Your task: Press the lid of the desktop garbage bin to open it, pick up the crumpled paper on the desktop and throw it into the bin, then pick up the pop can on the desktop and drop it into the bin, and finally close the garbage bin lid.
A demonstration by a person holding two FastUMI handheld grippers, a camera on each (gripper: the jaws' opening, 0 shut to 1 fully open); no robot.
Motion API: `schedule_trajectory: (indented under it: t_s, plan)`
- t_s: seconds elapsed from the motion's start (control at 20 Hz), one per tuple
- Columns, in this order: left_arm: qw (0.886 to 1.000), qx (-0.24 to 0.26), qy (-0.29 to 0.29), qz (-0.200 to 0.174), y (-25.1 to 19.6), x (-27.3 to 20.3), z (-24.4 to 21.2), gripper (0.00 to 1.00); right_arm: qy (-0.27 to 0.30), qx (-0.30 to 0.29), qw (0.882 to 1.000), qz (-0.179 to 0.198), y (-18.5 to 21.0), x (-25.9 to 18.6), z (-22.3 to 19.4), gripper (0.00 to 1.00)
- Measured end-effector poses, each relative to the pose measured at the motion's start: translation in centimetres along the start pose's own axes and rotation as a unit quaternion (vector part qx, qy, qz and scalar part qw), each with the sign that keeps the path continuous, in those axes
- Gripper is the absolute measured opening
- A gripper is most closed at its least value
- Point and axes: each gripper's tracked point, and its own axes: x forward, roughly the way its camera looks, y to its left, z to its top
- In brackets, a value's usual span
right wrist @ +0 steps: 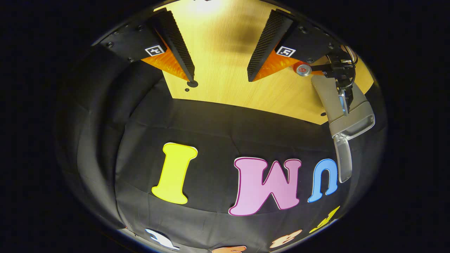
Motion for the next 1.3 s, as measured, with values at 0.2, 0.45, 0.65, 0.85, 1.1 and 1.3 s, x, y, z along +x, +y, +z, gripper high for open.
schedule_trajectory:
  t_s: [0.2,0.45,0.65,0.85,1.1,1.3]
  plan:
    - [1.0,0.002,0.005,0.008,0.2,0.5,0.1,0.87,0.005,0.0,1.0,0.0,-0.1,0.0,-0.3,0.99]
    - [1.0,0.007,0.004,0.004,-0.2,0.0,0.8,0.86,0.005,0.005,1.0,0.003,0.0,0.0,-0.5,0.98]
    - [1.0,0.013,-0.013,0.006,0.0,-2.2,3.5,0.86,0.0,0.004,1.0,0.008,0.5,0.2,-0.2,0.98]
    - [0.999,0.01,-0.047,0.002,0.2,-5.5,8.9,0.86,-0.005,0.013,1.0,0.014,1.0,0.6,0.2,0.98]
    - [0.995,-0.006,-0.102,-0.002,1.0,-10.1,17.2,0.85,-0.017,0.025,0.999,0.018,1.7,0.5,0.9,0.98]
    - [0.991,-0.009,-0.135,0.001,2.2,-13.0,22.2,0.84,-0.024,0.022,0.999,0.012,1.2,0.1,0.8,0.98]
